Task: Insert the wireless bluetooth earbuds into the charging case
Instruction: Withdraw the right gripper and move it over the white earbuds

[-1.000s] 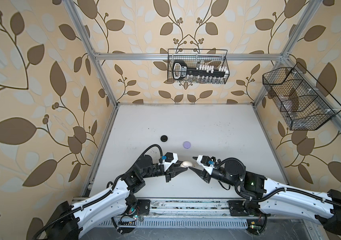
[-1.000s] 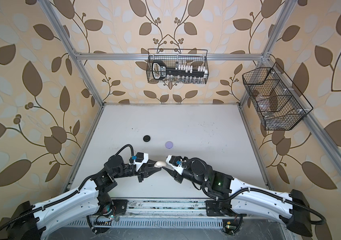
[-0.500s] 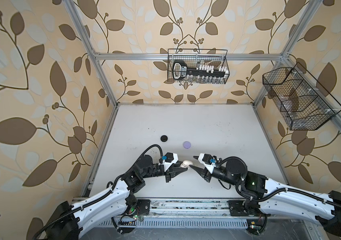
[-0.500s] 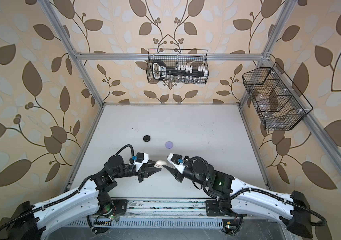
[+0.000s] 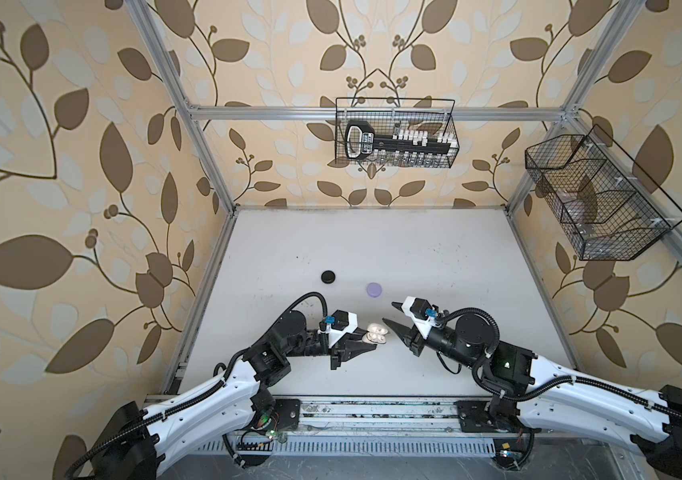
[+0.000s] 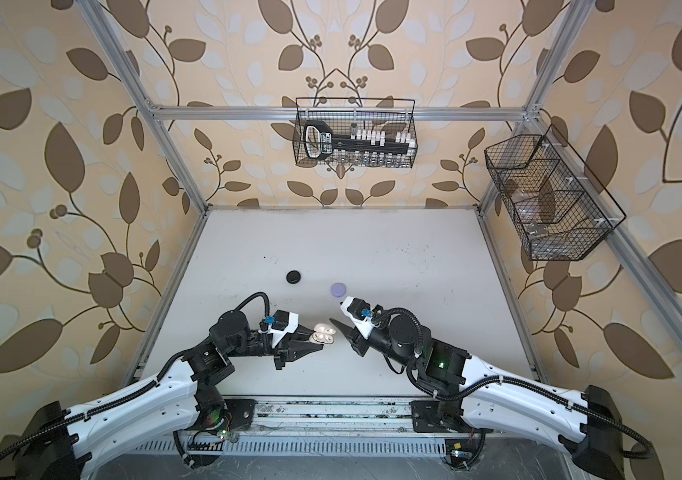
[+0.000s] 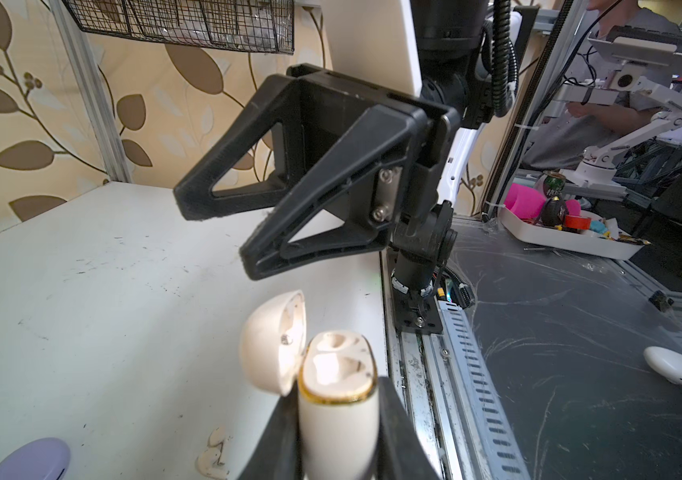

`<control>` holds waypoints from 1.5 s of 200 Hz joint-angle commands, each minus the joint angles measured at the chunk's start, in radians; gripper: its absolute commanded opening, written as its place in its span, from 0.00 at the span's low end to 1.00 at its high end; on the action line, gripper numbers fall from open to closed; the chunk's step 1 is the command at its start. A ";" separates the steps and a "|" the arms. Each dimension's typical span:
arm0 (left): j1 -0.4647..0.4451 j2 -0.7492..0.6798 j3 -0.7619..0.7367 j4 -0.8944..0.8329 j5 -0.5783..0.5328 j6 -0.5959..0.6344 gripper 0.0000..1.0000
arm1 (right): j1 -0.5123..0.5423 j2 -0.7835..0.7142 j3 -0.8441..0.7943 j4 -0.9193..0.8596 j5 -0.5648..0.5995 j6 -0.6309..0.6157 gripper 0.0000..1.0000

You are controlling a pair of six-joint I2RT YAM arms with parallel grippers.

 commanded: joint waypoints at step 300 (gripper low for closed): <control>0.184 0.083 -0.188 0.617 -0.386 -0.341 0.00 | -0.138 0.784 0.379 -0.701 0.109 0.733 0.61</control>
